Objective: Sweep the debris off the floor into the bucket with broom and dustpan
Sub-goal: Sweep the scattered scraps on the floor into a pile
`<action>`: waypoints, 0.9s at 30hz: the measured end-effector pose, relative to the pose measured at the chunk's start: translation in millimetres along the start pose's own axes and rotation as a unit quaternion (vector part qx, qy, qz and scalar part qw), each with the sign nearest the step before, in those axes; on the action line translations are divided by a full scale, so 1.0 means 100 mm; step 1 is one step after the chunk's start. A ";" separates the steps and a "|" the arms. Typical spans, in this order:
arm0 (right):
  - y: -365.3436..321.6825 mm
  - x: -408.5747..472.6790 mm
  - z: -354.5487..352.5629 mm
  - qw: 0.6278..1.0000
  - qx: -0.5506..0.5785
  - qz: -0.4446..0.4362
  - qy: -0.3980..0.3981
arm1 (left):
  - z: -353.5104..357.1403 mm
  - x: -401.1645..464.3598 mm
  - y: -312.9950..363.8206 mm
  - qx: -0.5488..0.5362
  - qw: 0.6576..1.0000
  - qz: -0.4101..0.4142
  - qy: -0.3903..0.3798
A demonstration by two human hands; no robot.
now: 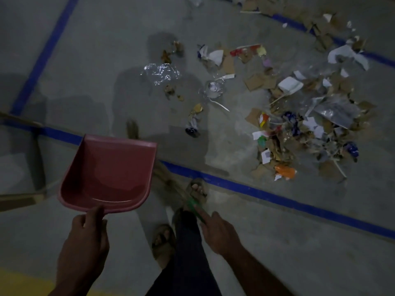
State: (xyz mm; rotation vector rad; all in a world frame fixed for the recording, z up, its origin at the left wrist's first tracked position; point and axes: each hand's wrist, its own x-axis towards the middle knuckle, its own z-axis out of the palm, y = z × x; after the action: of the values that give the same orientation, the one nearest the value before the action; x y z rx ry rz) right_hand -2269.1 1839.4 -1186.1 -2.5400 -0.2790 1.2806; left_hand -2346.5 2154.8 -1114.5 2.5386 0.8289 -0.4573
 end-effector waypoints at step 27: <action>1.38 -0.23 -1.36 0.911 0.274 0.207 0.227 | -0.12 1.17 1.81 0.073 0.993 0.089 -0.028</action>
State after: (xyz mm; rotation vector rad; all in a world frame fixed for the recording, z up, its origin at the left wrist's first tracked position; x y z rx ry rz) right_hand -2167.1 1680.7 -1137.7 -2.3449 0.6576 0.6915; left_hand -2142.4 2084.4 -1101.7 2.6897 0.5611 -0.5453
